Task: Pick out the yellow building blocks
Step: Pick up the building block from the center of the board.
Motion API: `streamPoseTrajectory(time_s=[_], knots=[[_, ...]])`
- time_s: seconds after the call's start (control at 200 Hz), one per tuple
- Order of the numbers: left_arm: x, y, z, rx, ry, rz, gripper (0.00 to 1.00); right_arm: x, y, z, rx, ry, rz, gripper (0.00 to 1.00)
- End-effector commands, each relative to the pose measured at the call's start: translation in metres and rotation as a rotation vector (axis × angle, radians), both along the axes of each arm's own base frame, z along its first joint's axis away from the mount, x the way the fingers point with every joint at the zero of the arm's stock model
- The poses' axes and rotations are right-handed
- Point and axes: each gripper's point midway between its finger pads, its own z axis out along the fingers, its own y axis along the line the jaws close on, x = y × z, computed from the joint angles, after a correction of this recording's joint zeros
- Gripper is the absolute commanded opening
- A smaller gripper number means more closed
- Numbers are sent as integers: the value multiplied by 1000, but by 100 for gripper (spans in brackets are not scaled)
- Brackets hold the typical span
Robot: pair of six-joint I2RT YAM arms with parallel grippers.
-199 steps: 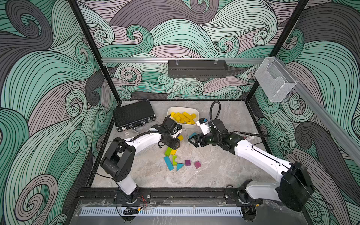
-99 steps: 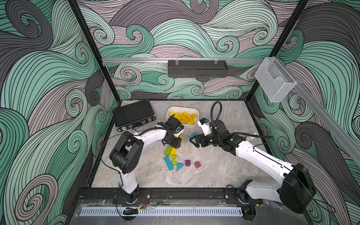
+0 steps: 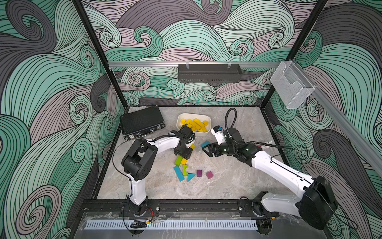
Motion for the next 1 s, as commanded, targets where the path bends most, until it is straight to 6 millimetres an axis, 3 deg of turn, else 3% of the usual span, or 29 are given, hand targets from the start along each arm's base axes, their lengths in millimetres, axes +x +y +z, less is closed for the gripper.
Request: streamPoseTrajectory(time_s=[0.0,0.11,0.996], knots=[[5,-5,1,11,-5,-3,39,-2,-5,-5,-18,1,-8,91],[6,-6,-4,23,14,-8,36,-3,-5,-6,-23,5,-8,91],[0,-6,-18,84,14,-35,36,2,-4,-29,-59,54,-23,94]])
